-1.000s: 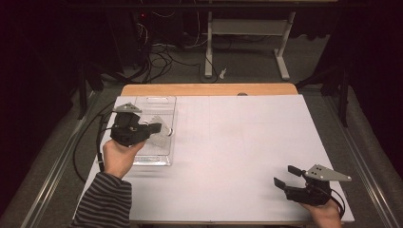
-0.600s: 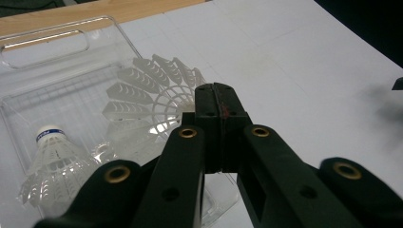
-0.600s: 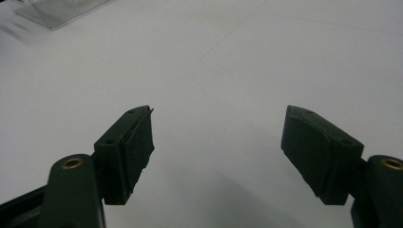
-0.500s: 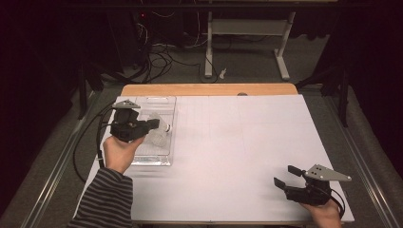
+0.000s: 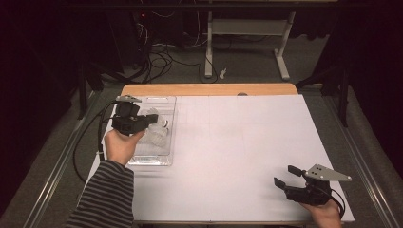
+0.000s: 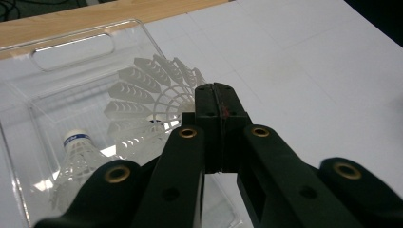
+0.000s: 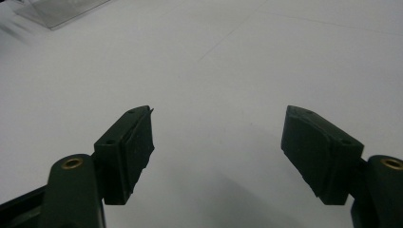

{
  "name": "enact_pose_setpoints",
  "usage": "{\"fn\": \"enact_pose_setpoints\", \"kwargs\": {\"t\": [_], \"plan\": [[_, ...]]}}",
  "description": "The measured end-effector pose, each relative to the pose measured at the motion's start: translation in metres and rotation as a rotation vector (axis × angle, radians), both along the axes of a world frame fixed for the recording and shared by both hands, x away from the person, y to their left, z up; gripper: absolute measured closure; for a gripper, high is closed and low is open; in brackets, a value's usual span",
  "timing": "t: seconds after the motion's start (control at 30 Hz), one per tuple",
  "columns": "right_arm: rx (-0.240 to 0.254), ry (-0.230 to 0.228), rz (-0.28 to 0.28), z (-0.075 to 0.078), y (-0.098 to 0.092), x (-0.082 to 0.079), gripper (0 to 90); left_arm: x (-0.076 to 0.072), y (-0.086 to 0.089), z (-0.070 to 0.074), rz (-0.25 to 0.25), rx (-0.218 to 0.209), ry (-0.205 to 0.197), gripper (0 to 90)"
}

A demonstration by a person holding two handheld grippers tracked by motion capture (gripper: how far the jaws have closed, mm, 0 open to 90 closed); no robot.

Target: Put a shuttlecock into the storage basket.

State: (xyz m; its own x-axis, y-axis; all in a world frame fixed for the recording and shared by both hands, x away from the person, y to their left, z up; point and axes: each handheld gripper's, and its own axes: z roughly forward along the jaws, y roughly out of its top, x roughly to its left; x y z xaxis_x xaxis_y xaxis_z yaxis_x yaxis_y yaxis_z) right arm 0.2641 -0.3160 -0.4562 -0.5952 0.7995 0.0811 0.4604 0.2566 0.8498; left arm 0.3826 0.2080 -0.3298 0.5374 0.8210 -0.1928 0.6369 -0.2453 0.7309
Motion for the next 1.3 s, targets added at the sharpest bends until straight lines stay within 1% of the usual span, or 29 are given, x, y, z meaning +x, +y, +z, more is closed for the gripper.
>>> {"fn": "enact_pose_setpoints", "kwargs": {"t": [0.17, 0.27, 0.4, 0.53, 0.83, 1.3], "plan": [[-0.002, 0.0, 0.0, 0.0, 0.0, 0.0, 26.8, 0.008, 0.002, -0.003, 0.017, 0.012, 0.012, 89.9], [0.001, 0.001, -0.003, 0.0, 0.0, 0.0, 26.8, 0.013, 0.002, -0.004, 0.03, 0.007, 0.017, 89.9], [-0.002, 0.0, 0.0, 0.0, 0.0, 0.0, 26.8, 0.02, 0.003, -0.005, 0.046, 0.012, 0.026, 89.9], [0.001, 0.001, -0.002, 0.0, 0.0, 0.0, 26.8, 0.027, 0.002, -0.007, 0.055, 0.024, 0.036, 89.9], [0.001, 0.001, 0.0, 0.0, 0.0, 0.0, 26.8, 0.042, -0.001, -0.013, 0.083, 0.03, 0.058, 89.9], [0.004, 0.002, 0.0, 0.0, 0.0, 0.0, 26.8, 0.061, -0.009, -0.02, 0.106, 0.049, 0.087, 89.8]]}}
